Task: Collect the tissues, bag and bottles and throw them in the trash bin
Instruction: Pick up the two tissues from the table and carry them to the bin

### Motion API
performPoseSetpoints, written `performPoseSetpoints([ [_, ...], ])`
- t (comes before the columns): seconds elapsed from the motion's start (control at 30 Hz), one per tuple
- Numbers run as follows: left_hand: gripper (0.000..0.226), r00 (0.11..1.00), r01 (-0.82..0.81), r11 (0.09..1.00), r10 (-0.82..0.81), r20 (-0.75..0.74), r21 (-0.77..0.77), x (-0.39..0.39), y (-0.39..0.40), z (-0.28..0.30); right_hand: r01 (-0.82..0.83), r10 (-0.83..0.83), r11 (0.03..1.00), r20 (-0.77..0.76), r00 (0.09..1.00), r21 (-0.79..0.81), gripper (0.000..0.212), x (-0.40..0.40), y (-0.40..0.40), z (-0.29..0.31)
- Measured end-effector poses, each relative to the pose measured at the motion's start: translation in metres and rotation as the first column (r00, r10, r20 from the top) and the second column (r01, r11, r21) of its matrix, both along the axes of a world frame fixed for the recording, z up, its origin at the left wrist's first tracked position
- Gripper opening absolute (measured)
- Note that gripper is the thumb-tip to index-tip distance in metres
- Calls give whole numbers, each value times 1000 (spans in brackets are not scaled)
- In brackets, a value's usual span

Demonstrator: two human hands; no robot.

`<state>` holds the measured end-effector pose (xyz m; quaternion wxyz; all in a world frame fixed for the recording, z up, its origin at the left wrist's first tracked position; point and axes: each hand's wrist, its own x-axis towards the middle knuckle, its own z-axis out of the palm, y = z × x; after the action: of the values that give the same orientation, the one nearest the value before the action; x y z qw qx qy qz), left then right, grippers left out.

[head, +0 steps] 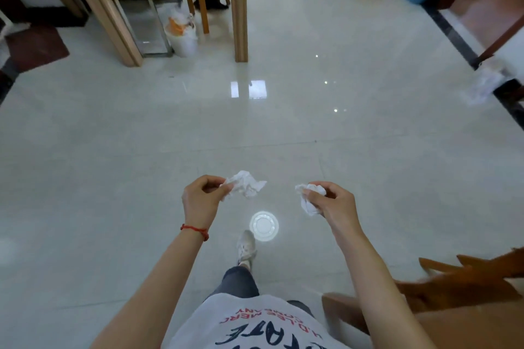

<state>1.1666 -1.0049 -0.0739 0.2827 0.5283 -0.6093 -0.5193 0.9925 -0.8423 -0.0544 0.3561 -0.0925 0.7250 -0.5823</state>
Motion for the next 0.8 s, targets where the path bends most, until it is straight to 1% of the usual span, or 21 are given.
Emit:
performPoseSetpoints([
  [0.1,13,999,44,999,-44,3,2,-40,-43,0,52,-52,999,-11,999,6,14,-33,-37,-2],
  [0.23,15,993,114,993,-114,16,15,-91,-94,3,136,-136,991,-1,991,8,16,-73,-78,-1],
  [0.37,13,983,182,983,-182,18,16,-142,-134,5,209,-209,977,4,978,30,14,-108,-104,-3],
  [0.57,13,960,280,959,-280,8,35,-224,-168,0,311,-312,949,15,950,60,11,-170,-129,-7],
  [0.8,13,926,377,926,-377,-7,20,-345,-194,-2,402,-403,915,15,915,41,9,-261,-145,-6],
])
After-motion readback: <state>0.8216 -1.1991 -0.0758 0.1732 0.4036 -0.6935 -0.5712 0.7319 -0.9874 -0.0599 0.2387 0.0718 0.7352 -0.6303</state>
